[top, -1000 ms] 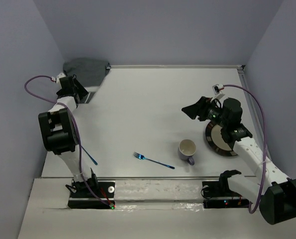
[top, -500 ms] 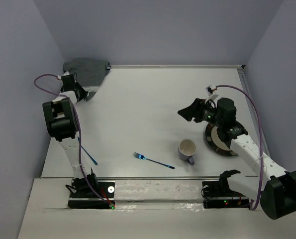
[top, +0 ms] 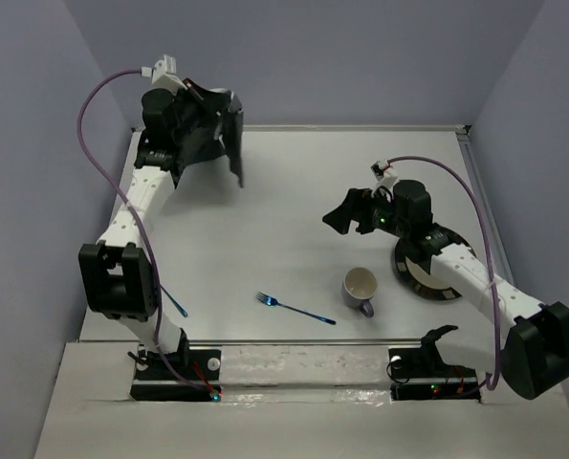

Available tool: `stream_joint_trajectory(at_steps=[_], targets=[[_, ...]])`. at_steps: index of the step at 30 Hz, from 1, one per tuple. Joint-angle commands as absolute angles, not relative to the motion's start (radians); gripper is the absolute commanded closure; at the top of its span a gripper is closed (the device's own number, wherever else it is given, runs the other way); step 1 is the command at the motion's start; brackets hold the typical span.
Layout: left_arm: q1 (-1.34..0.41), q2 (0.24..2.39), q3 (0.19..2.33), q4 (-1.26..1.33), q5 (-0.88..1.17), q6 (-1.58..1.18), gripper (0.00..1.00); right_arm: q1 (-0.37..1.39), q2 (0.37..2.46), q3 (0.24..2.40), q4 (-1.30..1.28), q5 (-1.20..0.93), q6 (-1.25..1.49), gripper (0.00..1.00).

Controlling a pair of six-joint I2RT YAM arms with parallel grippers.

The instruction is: Set the dinner table for one person

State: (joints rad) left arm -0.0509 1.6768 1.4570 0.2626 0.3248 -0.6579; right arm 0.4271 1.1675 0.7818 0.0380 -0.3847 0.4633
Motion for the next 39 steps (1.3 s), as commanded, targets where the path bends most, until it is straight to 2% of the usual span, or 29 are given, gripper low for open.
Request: stream_joint_trajectory(at_steps=[1,10,13,15,21,25,28,29,31,32,35,37,39], targets=[[-0.104,1.611,1.497,0.328,0.373,-0.701,1.00,0.430,1.158,0.864,0.002,-0.311,0.405,0.00],[-0.279,1.577,1.369,0.316,0.281,-0.634,1.00,0.430,1.233,0.928,-0.032,-0.261,0.397,0.00],[-0.377,1.581,1.325,0.316,0.186,-0.568,1.00,0.430,1.243,0.934,-0.032,-0.203,0.385,0.05],[-0.380,1.604,1.330,0.339,0.210,-0.580,1.00,0.430,1.255,0.943,-0.035,-0.206,0.380,0.10],[-0.379,1.725,1.485,0.187,0.135,-0.491,0.99,0.430,1.296,0.954,-0.040,-0.195,0.394,0.18],[-0.397,1.775,1.508,0.181,0.233,-0.483,1.00,0.430,1.328,0.969,-0.041,-0.161,0.396,0.27],[-0.428,1.782,1.503,0.183,0.244,-0.476,1.00,0.430,1.351,0.989,-0.041,-0.130,0.384,0.27],[-0.431,1.781,1.500,0.184,0.241,-0.474,0.90,0.430,1.377,1.009,-0.041,-0.129,0.362,0.25],[-0.431,1.775,1.486,0.183,0.212,-0.471,0.79,0.430,1.422,1.040,-0.047,-0.120,0.328,0.22],[-0.431,1.770,1.479,0.178,0.193,-0.466,0.68,0.430,1.472,1.076,-0.057,-0.097,0.296,0.19],[-0.426,1.758,1.489,0.144,0.097,-0.440,0.60,0.407,1.552,1.147,-0.077,-0.121,0.217,0.16],[-0.422,1.753,1.502,0.134,0.055,-0.431,0.60,0.385,1.632,1.187,-0.103,-0.162,0.177,0.16],[-0.410,1.756,1.523,0.118,0.035,-0.428,0.53,0.367,1.721,1.258,-0.159,-0.186,0.121,0.14]])
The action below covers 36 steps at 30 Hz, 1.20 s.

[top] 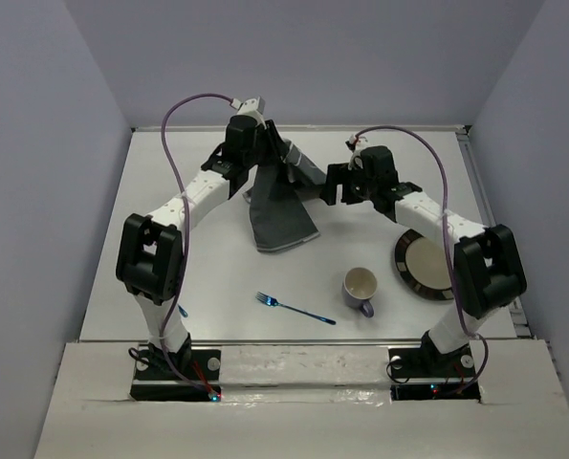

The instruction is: Set the dinner table for one person

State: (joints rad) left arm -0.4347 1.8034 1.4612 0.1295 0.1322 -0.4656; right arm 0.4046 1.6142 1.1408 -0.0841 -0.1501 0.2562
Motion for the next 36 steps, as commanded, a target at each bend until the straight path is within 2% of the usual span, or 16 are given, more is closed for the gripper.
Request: stream_joint_trajectory(at_steps=[1,5,8,12,17,22,25,27,30,36], targets=[[-0.407,1.759,1.532,0.112,0.031,-0.428,0.48,0.367,1.748,1.282,-0.181,-0.175,0.098,0.14],[-0.396,1.760,1.554,0.074,-0.014,-0.423,0.27,0.344,1.854,1.333,-0.201,-0.146,0.031,0.14],[-0.382,1.737,1.523,0.069,-0.064,-0.419,0.21,0.313,1.922,1.362,-0.180,-0.208,0.028,0.14],[-0.356,1.681,1.435,0.077,-0.135,-0.434,0.17,0.304,1.991,1.422,-0.135,-0.305,-0.029,0.16],[-0.351,1.545,1.255,0.149,-0.221,-0.442,0.17,0.304,2.054,1.496,-0.115,-0.331,-0.104,0.18],[-0.331,1.463,1.109,0.192,-0.198,-0.471,0.18,0.304,2.088,1.551,-0.121,-0.429,-0.127,0.20],[-0.327,1.421,1.016,0.251,-0.149,-0.523,0.24,0.304,2.057,1.528,-0.137,-0.520,-0.074,0.28],[-0.325,1.393,0.933,0.276,-0.150,-0.543,0.26,0.304,2.013,1.476,-0.082,-0.546,-0.031,0.28],[-0.327,1.324,0.819,0.321,-0.140,-0.596,0.35,0.304,1.934,1.344,0.049,-0.493,0.102,0.22],[-0.325,1.224,0.588,0.417,-0.121,-0.675,0.41,0.304,1.905,1.270,0.067,-0.391,0.363,0.14]])
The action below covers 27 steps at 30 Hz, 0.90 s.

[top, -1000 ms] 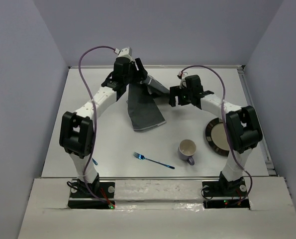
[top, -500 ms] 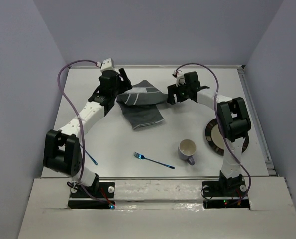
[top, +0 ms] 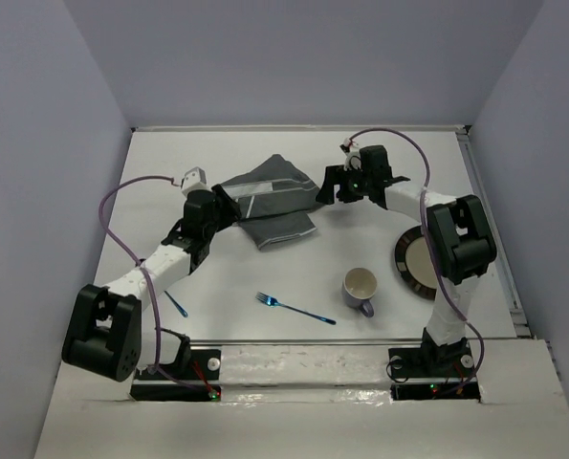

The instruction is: Set the dinner table for one person

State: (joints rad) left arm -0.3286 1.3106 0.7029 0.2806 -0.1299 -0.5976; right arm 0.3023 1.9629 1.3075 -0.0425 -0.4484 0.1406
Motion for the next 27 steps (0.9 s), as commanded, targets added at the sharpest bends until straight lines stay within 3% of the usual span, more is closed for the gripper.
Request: stream_joint_trajectory(at_steps=[1,5,12,20,27], targets=[[-0.325,1.215,0.559,0.437,-0.126,-0.687,0.40,0.304,1.904,1.255,0.087,-0.403,0.406,0.13],[-0.321,1.193,0.474,0.534,-0.123,-0.718,0.28,0.304,1.931,1.221,0.146,-0.407,0.579,0.13],[-0.287,1.272,0.465,0.612,-0.135,-0.733,0.25,0.304,1.944,1.186,0.176,-0.333,0.698,0.28],[-0.224,1.388,0.482,0.753,-0.066,-0.755,0.26,0.357,1.970,1.097,0.311,-0.347,0.886,0.21],[-0.215,1.525,0.537,0.791,-0.032,-0.742,0.26,0.357,2.031,1.127,0.363,-0.290,0.971,0.23]])
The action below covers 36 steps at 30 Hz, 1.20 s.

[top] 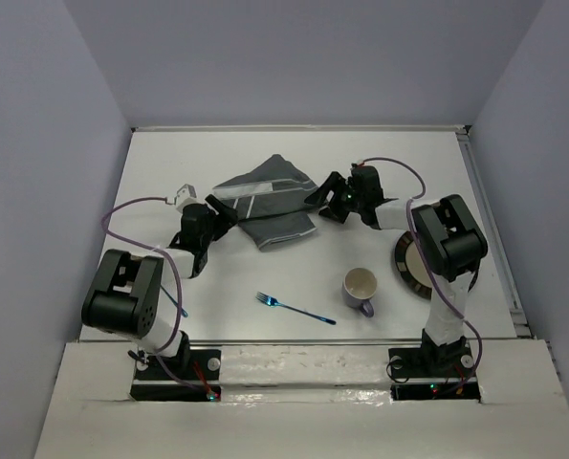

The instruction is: Set the dinner table for one person

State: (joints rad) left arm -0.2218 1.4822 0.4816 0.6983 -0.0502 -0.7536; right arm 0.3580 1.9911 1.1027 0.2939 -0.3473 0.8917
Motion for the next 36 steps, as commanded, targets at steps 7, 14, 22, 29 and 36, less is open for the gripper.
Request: stream_joint_trajectory(at_steps=[7,14,22,29,36], targets=[[-0.209,1.631,0.592,0.841,-0.014,-0.727,0.26,0.357,2.095,1.206,0.414,-0.198,0.988,0.47],[-0.209,1.680,0.653,0.890,-0.025,-0.749,0.43,0.357,2.068,1.253,0.456,-0.112,0.911,1.00],[-0.209,1.634,0.672,0.907,-0.012,-0.727,1.00,0.357,1.924,1.214,0.476,-0.042,0.792,1.00],[-0.209,1.560,0.800,0.829,-0.005,-0.744,1.00,0.367,1.830,1.297,0.414,-0.014,0.666,1.00],[-0.198,1.787,1.664,0.415,0.073,-0.590,1.00,0.376,1.996,1.921,0.189,-0.005,0.493,1.00]])
